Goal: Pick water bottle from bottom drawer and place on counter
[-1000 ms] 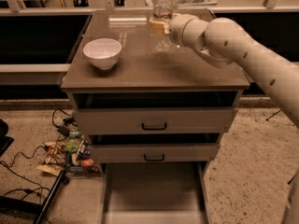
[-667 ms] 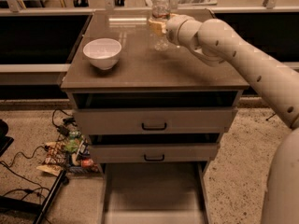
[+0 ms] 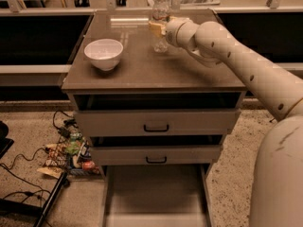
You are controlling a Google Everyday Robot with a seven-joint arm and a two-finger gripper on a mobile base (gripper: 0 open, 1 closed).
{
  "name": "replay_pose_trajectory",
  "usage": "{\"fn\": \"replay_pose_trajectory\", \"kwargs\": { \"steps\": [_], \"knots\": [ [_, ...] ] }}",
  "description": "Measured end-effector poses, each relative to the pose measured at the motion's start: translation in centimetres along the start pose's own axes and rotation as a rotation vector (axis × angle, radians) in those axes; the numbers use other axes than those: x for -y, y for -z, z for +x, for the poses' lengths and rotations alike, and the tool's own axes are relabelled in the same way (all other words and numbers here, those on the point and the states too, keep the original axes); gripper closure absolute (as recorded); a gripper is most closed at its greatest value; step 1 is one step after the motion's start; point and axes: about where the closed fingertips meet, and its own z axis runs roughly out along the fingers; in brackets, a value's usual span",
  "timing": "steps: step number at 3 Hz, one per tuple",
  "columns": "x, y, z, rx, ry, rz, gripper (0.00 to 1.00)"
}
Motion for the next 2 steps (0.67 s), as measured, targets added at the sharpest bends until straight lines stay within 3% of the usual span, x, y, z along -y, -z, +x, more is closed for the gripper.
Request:
{"fn": "replay_pose_trajectory", "kwargs": {
  "steps": [1, 2],
  "knots": [
    [-1.18, -1.17, 0.83, -0.038, -0.033, -0.036, 1.0],
    [-1.16, -1.13, 0.4, -0.038, -0.033, -0.036, 0.85]
  ]
}}
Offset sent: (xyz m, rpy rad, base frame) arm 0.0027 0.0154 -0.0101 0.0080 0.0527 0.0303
